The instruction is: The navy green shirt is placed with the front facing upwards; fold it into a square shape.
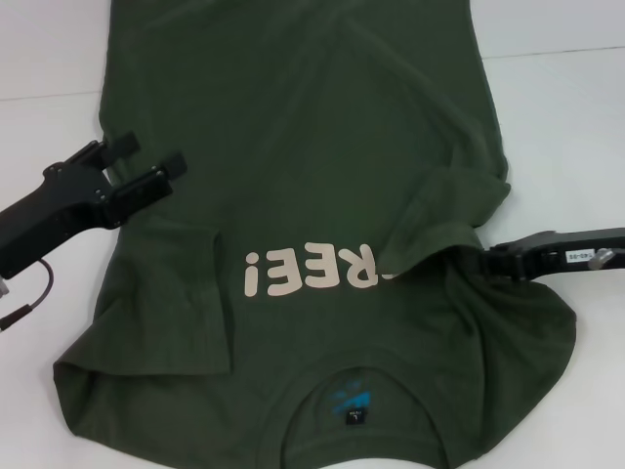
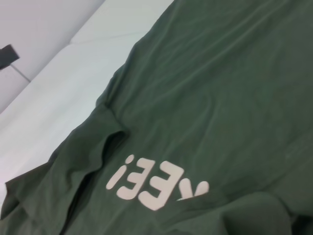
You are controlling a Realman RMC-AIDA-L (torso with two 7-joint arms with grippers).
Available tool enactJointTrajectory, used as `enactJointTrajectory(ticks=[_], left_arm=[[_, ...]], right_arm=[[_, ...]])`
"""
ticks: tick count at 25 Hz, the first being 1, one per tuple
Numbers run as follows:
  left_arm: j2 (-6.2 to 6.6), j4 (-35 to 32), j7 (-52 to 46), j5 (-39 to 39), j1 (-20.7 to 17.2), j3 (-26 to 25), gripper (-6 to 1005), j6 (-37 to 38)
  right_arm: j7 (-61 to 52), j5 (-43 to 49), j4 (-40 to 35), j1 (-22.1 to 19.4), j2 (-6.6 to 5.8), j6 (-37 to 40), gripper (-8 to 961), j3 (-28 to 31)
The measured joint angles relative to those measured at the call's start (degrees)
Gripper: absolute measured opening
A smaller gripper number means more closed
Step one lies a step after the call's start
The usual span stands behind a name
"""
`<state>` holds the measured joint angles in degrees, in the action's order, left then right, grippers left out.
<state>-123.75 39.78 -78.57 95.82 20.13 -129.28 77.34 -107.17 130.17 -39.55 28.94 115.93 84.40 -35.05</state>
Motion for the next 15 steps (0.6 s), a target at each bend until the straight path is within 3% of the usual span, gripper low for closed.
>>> enactJointTrajectory(ticks=[15], left_arm=[[0.06,-0.1,0.0,-0.1,0.1,0.0,875,0.0]], right_arm=[[-0.1,-0.4,0.0,2.0,0.23,2.8,6,-0.3]])
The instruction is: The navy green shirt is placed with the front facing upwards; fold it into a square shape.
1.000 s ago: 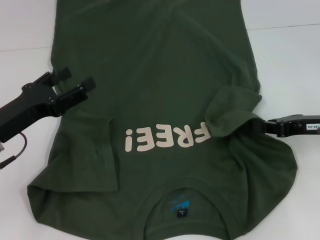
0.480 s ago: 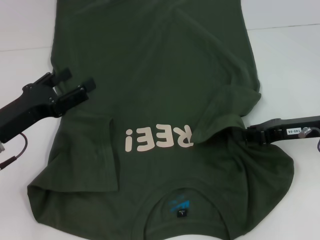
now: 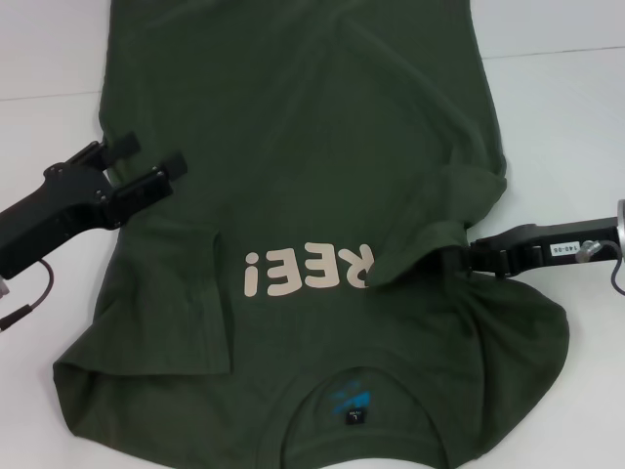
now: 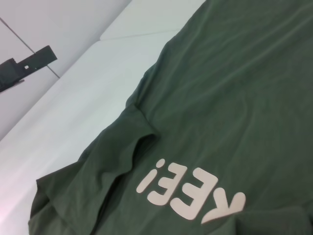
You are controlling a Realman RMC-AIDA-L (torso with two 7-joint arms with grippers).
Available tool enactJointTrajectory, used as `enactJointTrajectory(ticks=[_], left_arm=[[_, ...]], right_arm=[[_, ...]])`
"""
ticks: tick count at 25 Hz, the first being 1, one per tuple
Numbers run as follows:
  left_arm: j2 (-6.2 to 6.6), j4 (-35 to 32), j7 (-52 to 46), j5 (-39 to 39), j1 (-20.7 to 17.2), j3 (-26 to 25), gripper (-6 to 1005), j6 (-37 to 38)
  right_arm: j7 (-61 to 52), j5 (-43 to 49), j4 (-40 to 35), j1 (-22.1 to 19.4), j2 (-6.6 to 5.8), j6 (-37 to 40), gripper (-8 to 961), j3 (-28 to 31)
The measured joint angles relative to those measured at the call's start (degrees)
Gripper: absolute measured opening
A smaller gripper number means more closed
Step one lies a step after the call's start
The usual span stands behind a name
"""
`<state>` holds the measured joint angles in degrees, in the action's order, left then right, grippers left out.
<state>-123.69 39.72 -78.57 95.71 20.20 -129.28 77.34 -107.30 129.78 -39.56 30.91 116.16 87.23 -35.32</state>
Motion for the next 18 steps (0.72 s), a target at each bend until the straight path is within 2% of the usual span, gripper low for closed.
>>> enactJointTrajectory(ticks=[15,18], left_arm=[[0.12,0.1,0.0,0.0,0.1,0.0,876,-0.6],[0.12,0.2,0.0,0.0,0.1,0.0,876,-0.6]], right_arm=[[-1.6,0.3,0.2,2.0,1.04,-0.6,17,-1.7],[-1.6,0.3,0.2,2.3,1.21,-0.6,128,-1.7]])
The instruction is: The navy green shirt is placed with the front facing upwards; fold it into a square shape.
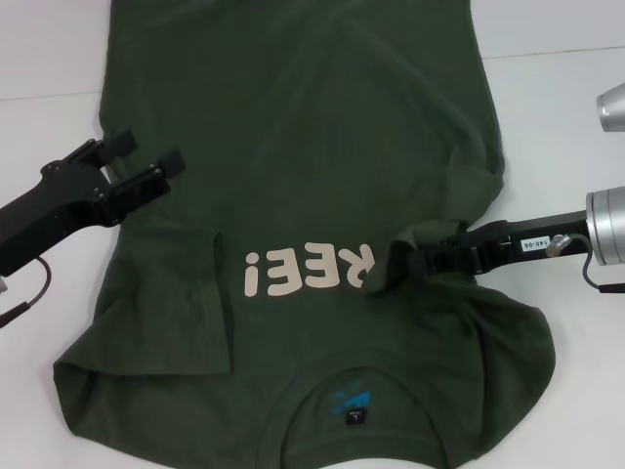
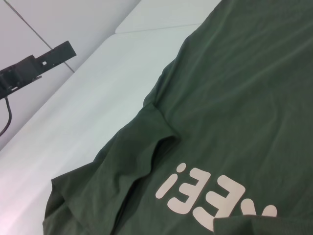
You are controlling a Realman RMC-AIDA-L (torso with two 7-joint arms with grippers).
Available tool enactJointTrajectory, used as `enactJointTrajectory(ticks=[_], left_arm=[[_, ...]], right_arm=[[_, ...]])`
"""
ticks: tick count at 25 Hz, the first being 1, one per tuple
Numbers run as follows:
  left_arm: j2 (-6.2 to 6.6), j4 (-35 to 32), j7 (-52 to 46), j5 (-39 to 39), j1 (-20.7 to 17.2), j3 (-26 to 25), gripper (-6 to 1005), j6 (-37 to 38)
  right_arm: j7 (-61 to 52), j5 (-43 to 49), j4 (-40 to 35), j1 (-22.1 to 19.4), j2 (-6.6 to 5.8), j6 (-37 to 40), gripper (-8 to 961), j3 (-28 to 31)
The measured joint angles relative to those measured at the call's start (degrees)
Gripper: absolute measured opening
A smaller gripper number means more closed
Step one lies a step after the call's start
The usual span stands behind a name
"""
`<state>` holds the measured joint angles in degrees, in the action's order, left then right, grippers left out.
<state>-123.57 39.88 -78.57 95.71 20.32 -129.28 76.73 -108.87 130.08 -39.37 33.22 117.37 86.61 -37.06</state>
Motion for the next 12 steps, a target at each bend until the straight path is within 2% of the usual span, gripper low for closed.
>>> enactJointTrajectory(ticks=[2,8,12], left_arm=[[0.0,0.0,0.0,0.0,0.0,0.0,876,0.0],[0.08,0.0,0.0,0.0,0.1,0.0,875,0.0],[0.1,0.0,0.0,0.0,0.4,0.0,874,0.0]], right_arm=[[0.0,0.0,0.0,0.1,0.09,0.0,202,0.0],[0.0,0.0,0.0,0.2,0.3,0.0,266,-0.1],[0.0,0.0,0.0,0.2,0.3,-0.3,343,-0.7]])
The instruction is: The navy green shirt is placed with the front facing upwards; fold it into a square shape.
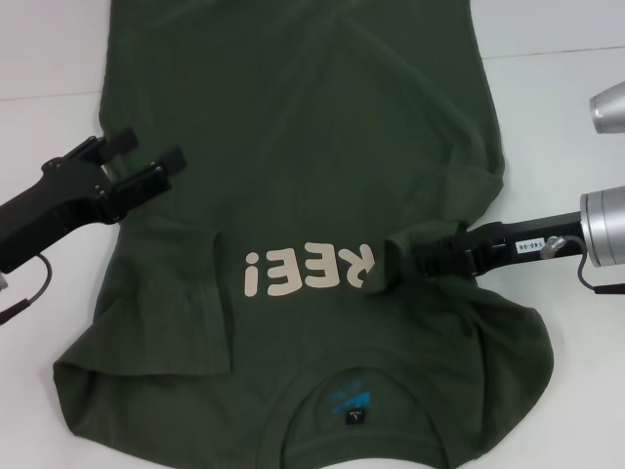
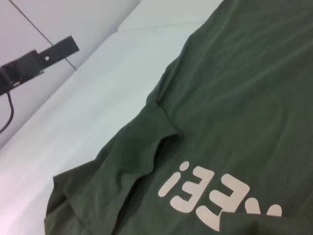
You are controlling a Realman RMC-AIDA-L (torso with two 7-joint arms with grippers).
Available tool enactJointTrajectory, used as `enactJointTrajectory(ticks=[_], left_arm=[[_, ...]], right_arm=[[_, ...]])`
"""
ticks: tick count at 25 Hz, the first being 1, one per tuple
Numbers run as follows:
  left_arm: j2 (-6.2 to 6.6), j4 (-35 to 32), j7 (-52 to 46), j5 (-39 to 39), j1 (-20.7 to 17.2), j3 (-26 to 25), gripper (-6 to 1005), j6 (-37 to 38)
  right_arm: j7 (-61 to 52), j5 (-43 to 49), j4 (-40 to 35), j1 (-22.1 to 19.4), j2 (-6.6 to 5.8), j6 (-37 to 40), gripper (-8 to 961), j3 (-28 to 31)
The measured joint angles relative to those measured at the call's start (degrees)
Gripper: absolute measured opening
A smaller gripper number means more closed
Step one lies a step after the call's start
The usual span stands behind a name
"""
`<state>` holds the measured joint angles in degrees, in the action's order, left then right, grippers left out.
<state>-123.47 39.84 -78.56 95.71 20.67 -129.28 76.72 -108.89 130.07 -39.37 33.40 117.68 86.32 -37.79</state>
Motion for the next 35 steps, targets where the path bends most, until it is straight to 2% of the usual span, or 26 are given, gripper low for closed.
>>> enactJointTrajectory(ticks=[9,14,26,35], left_arm=[[-0.01,0.0,0.5,0.0,0.2,0.0,875,0.0],[-0.02,0.0,0.5,0.0,0.2,0.0,875,0.0],[-0.02,0.0,0.6,0.0,0.3,0.0,875,-0.2],[-0.08,0.0,0.7,0.0,0.3,0.0,876,-0.5]], right_arm=[[-0.4,0.0,1.8,1.1,0.06,-2.5,532,-2.9],[-0.8,0.0,2.1,1.4,-0.27,-2.5,525,-3.6],[0.5,-5.3,1.6,0.5,-1.03,-2.5,523,-1.0],[-2.3,-5.7,1.4,1.1,-1.73,-12.8,521,2.1]])
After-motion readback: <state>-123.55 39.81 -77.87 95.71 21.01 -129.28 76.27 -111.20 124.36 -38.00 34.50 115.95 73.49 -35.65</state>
